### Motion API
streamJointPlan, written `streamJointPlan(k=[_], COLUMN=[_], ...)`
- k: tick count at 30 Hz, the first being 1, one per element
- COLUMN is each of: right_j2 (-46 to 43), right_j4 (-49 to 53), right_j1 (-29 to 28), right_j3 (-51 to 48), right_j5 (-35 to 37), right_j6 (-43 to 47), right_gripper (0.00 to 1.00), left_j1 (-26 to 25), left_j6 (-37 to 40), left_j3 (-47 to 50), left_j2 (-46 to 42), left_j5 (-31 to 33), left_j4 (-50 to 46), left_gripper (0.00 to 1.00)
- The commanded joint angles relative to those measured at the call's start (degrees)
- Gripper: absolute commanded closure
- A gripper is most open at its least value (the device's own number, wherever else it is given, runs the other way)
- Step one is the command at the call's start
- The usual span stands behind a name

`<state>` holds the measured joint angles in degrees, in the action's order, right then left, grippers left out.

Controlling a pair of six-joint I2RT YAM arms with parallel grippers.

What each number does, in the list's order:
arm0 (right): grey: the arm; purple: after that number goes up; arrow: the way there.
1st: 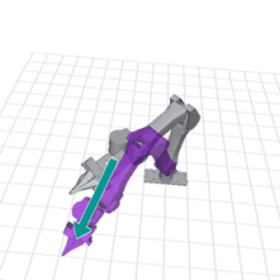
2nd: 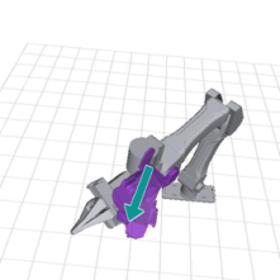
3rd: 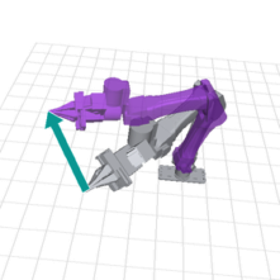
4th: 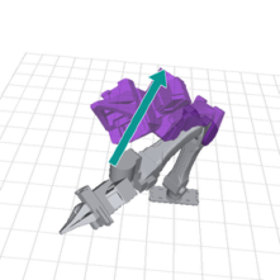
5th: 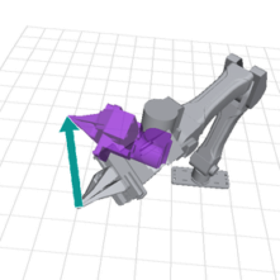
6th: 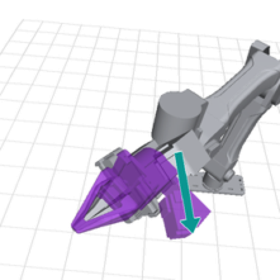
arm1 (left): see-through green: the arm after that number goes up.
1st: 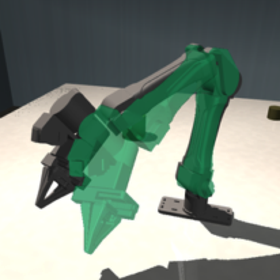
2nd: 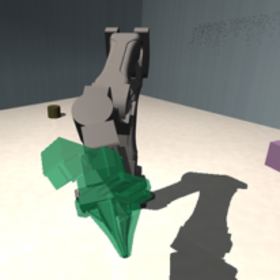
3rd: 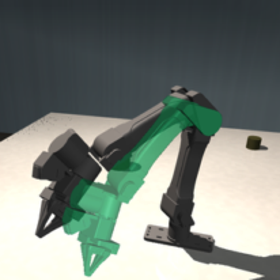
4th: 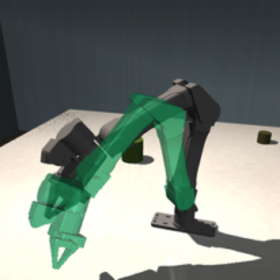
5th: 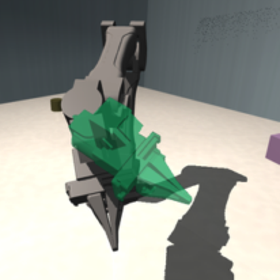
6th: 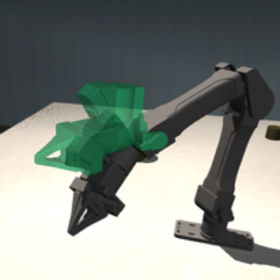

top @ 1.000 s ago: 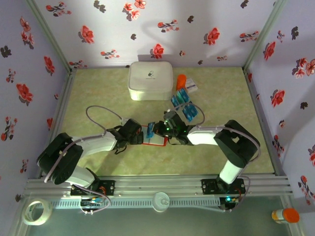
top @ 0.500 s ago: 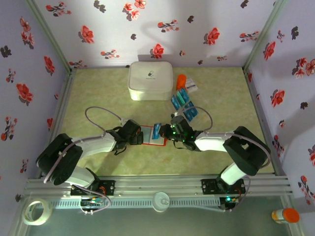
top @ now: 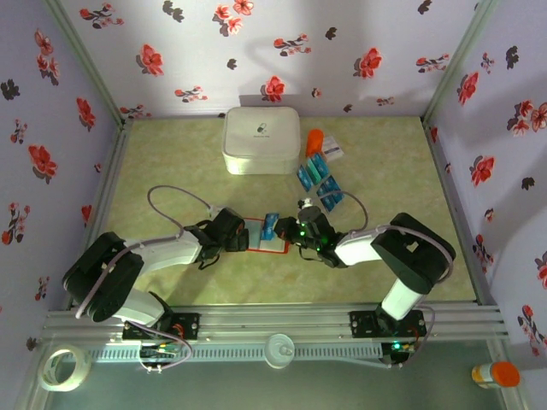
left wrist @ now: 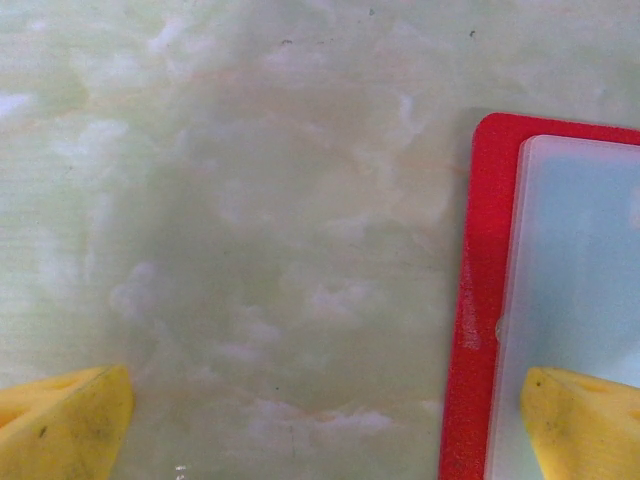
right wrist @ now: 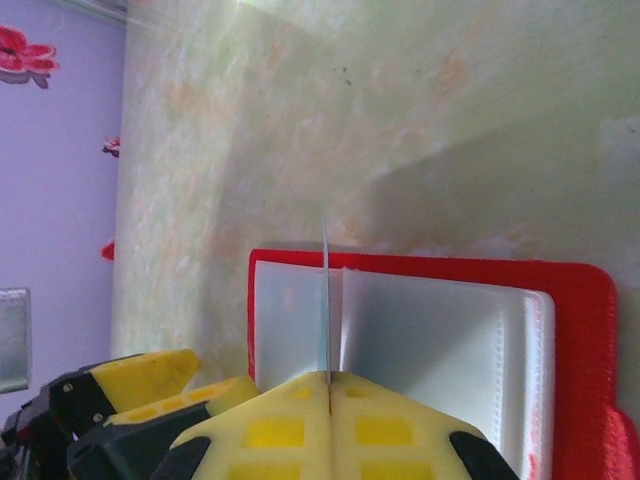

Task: Put the credit cards into the card holder

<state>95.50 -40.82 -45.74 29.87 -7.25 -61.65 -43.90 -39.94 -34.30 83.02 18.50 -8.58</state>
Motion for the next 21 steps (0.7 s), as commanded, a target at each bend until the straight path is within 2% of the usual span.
streamJointPlan(k=[1,21], right_j2=[1.4,3.0], right_j4=[-4.4,-5.3], right_j1=[0.2,-0.2], right_j3=[-0.9,-2.1], right_j5=[1.5,1.4], right_j6=[-1.6,-2.5], right_gripper=[1.00,1.00], left_j1=[0.5,0.4], left_j6=[-0.4,-0.4], left_j3=[1.7,1.9], left_j2=[-0.4,-0.9], left_j5=[1.3,1.3], left_j4=[-2.0,-1.8], left_gripper=[0.00,0.00])
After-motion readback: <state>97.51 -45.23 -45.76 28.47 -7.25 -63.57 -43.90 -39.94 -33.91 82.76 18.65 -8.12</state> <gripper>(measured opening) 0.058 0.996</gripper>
